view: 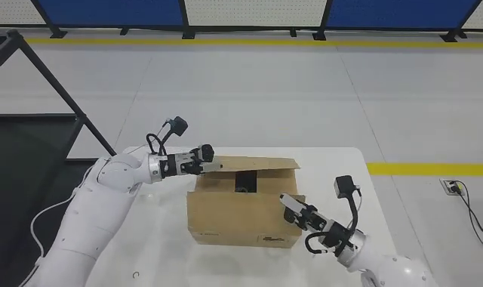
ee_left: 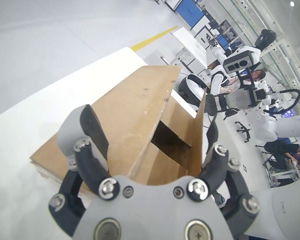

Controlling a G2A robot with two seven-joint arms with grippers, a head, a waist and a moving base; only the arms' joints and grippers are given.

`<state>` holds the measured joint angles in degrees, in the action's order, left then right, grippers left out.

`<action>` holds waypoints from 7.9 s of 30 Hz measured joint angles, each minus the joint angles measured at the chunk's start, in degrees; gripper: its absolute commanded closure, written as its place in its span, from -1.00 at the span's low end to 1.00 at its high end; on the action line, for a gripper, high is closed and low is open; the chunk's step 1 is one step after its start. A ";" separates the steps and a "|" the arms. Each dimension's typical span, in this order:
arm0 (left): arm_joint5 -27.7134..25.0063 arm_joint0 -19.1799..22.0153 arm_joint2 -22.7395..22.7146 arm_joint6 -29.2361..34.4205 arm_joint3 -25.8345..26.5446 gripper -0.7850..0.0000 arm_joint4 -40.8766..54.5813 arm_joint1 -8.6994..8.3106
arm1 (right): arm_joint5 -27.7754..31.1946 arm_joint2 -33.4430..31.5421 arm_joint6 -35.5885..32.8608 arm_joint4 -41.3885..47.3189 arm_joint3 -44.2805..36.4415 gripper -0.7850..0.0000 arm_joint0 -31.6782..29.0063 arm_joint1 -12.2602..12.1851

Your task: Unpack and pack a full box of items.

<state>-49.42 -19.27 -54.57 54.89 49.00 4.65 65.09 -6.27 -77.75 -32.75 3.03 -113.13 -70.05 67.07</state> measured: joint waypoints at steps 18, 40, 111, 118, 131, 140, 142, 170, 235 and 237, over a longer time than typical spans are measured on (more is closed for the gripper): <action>3.65 -0.84 6.61 3.64 2.76 -1.00 11.66 -3.03 | -2.58 3.01 1.26 1.62 12.01 -1.00 9.32 0.80; 3.81 0.82 12.86 3.79 2.38 -1.00 16.21 -4.66 | -2.84 4.18 4.10 3.21 12.41 -1.00 9.68 1.23; 10.63 -26.47 -7.97 -24.98 17.70 -1.00 36.39 -11.78 | -4.66 6.94 7.33 4.96 22.69 -1.00 15.98 3.04; 18.60 -37.82 -14.94 -31.00 29.07 -1.00 32.63 -13.78 | -4.66 6.95 7.33 4.96 22.69 -1.00 15.98 3.05; 20.20 -37.87 -14.69 -32.72 28.25 -1.00 34.76 -13.37 | -4.66 6.94 7.33 4.96 22.69 -1.00 15.98 3.04; 27.79 -44.11 -14.69 -44.12 29.53 -1.00 31.07 -12.53 | -4.66 6.94 7.33 4.96 22.69 -1.00 15.98 3.04; 29.54 -46.46 -14.98 -47.07 31.80 -1.00 27.35 -12.59 | -4.66 6.94 7.33 4.96 22.69 -1.00 15.98 3.04; 41.53 -34.49 -7.25 -44.28 19.38 -1.00 32.84 -6.07 | -4.66 6.94 7.33 4.96 22.69 -1.00 15.98 3.04; 36.74 -34.03 -13.53 -57.90 13.78 -1.00 25.90 2.34 | -4.66 6.94 7.33 4.96 22.69 -1.00 15.98 3.04; 38.99 -33.26 -13.33 -57.11 13.24 -1.00 26.09 2.59 | -4.66 6.94 7.33 4.96 22.69 -1.00 15.98 3.04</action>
<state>-10.43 -52.53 -67.90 -2.22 62.24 30.74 67.68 -10.93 -70.80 -25.42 7.99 -90.44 -54.07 70.12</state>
